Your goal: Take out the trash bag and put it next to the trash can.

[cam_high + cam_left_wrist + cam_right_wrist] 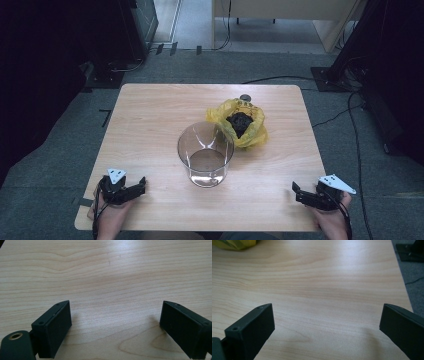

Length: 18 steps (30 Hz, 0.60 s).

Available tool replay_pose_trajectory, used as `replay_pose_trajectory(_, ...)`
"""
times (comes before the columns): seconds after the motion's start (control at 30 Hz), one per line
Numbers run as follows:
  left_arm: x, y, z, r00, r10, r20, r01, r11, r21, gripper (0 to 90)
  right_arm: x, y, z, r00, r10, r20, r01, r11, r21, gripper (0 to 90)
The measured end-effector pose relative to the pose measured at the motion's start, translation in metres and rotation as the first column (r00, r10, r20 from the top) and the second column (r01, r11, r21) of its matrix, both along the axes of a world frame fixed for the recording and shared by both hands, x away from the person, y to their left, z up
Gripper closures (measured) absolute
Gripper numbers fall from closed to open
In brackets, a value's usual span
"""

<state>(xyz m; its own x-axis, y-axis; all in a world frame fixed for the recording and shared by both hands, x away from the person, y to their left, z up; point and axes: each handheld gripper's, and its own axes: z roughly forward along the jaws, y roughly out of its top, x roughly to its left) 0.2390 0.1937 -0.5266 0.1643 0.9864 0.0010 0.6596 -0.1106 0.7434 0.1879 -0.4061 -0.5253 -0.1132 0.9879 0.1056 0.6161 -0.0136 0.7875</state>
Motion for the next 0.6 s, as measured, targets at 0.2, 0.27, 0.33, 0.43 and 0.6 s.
replay_pose_trajectory(0.2,0.0000,0.0001,-0.0001,1.0000,-0.001,0.001,0.001,1.0000,-0.001,9.7,0.0016,0.0039,-0.0029,0.9994,0.004,-0.033,-0.005,0.9995,-0.030,0.0)
replay_pose_trajectory(0.27,0.0000,0.0001,-0.0001,1.0000,-0.001,0.001,0.001,1.0000,0.000,9.7,0.0021,0.0034,-0.0034,0.9992,0.003,-0.039,-0.004,0.9997,-0.025,0.0)
replay_pose_trajectory(0.33,-0.0001,0.0001,-0.0001,1.0000,-0.001,0.001,0.001,1.0000,-0.001,9.7,0.0027,0.0019,-0.0037,0.9987,-0.004,-0.050,0.004,0.9999,-0.010,0.0)
replay_pose_trajectory(0.43,-0.0001,0.0000,-0.0001,1.0000,0.000,0.001,0.000,1.0000,-0.001,9.7,0.0043,0.0019,-0.0045,0.9979,-0.008,-0.064,0.007,0.9998,-0.018,0.0)
replay_pose_trajectory(0.6,-0.0001,0.0001,-0.0001,1.0000,-0.001,0.001,0.001,1.0000,-0.001,9.7,0.0057,0.0058,-0.0051,0.9967,-0.004,-0.082,0.000,0.9986,-0.053,0.0)
